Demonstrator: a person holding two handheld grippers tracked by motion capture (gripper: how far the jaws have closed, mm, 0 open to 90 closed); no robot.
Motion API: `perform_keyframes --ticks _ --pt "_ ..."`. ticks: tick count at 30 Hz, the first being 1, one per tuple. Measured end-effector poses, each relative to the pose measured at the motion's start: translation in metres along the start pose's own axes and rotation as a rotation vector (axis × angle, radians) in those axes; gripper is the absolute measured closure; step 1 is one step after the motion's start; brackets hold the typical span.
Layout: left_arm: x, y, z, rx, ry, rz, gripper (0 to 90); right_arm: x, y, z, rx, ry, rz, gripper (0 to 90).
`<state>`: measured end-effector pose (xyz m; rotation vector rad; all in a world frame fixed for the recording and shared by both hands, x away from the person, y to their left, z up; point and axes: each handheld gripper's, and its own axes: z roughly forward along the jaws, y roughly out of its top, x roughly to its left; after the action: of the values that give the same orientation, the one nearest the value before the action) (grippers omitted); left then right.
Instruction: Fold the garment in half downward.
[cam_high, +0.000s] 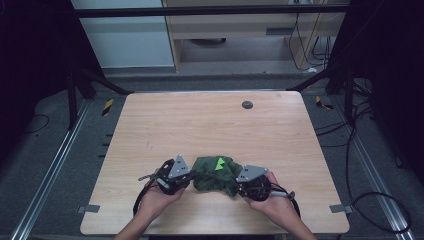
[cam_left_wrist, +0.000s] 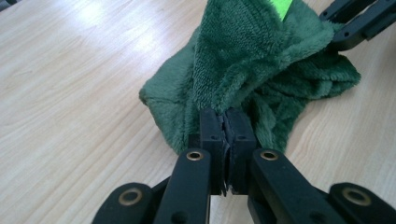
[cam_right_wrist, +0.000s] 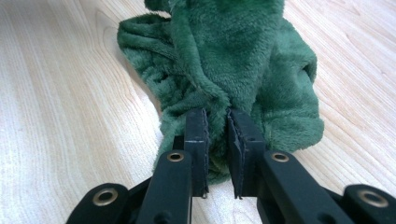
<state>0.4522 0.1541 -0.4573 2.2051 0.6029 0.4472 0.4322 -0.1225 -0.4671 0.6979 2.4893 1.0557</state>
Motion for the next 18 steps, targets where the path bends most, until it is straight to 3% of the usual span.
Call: perform_keyframes --ticks 11,18 --pt "-0.01 -0.008 -0.004 -0.007 -0.018 0.004 88.9 0.003 -0.001 -0.007 0.0 -0.008 -0.012 79.3" --pt "-0.019 -0.017 -0.005 0.002 -0.023 0.027 88.8 0.005 -0.004 -0.011 0.002 -0.011 -0.021 78.0"
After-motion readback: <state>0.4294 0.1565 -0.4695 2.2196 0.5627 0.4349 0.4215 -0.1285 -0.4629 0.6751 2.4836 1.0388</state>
